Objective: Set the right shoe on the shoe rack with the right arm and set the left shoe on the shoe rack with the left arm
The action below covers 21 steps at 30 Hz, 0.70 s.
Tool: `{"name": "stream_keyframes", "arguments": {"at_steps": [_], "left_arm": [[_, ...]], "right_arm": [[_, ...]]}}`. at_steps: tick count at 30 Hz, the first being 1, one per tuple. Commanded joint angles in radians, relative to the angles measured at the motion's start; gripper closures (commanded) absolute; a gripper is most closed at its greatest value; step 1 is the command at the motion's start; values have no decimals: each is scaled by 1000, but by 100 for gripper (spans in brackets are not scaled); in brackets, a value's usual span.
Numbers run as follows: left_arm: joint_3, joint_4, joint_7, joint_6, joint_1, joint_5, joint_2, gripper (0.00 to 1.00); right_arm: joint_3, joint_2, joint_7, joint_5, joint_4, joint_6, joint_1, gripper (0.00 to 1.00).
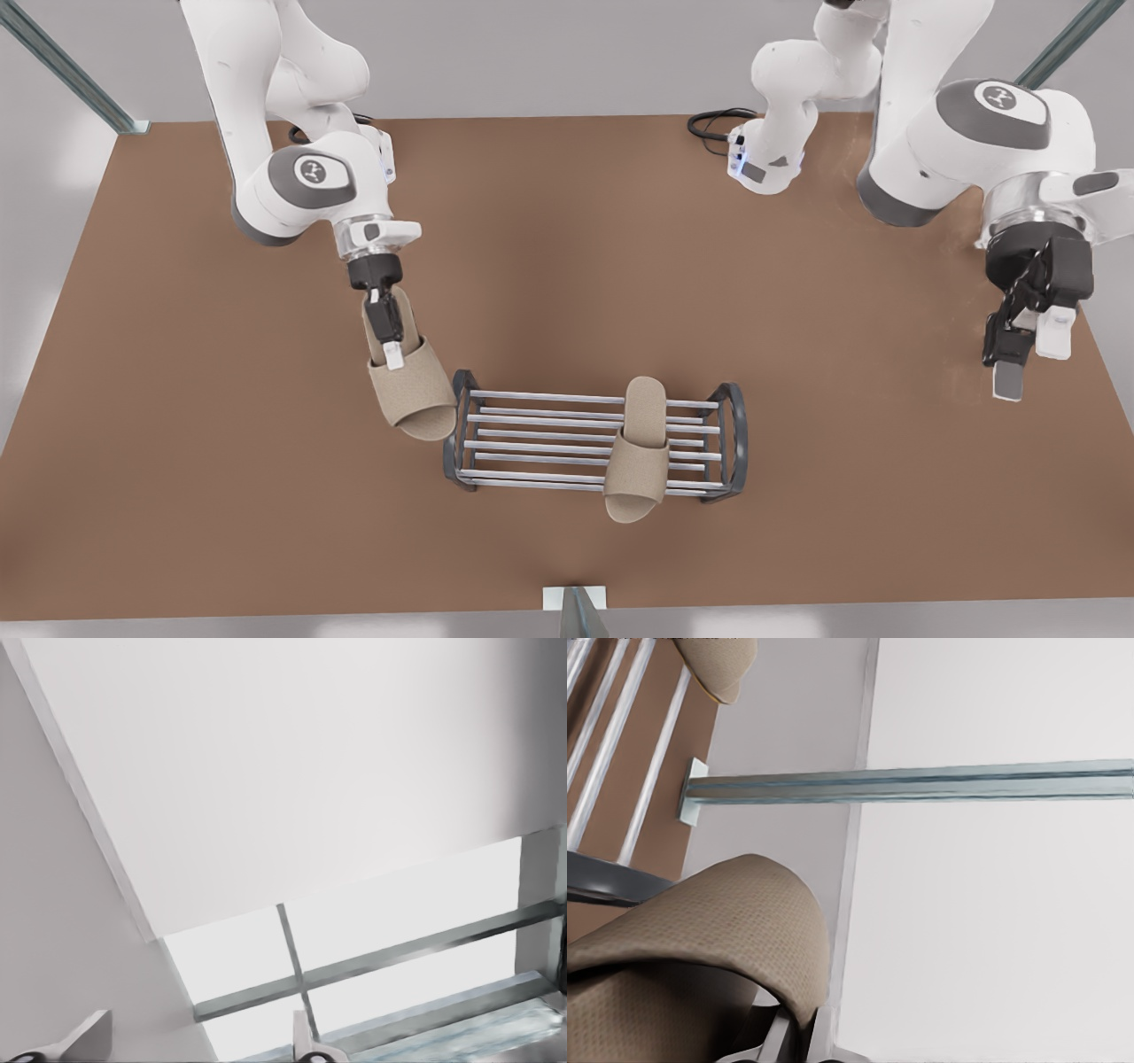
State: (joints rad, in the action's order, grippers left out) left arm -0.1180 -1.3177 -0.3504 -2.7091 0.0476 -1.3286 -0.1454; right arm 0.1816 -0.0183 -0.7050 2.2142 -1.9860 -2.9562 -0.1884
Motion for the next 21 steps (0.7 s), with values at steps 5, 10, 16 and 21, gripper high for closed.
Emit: {"name": "stream_keyframes", "arguments": {"at_steps": [5,10,16,21], "left_arm": [[104,-104,-154,1218,-123,1557,-134,0],[141,-205,632,1255,-172,1293,-112,0],[92,-218,645,1152,-169,1201,-135,0],[92,-216,645,1151,-167,1206,-140,0]], "right_arm": [[55,-181,656,-472,128,562,-332,79],[55,-351,719,-482,309,684,-422,79],[15,-442,661,-490,351,700,-405,79],[4,-460,547,-576,352,686,-405,0]]}}
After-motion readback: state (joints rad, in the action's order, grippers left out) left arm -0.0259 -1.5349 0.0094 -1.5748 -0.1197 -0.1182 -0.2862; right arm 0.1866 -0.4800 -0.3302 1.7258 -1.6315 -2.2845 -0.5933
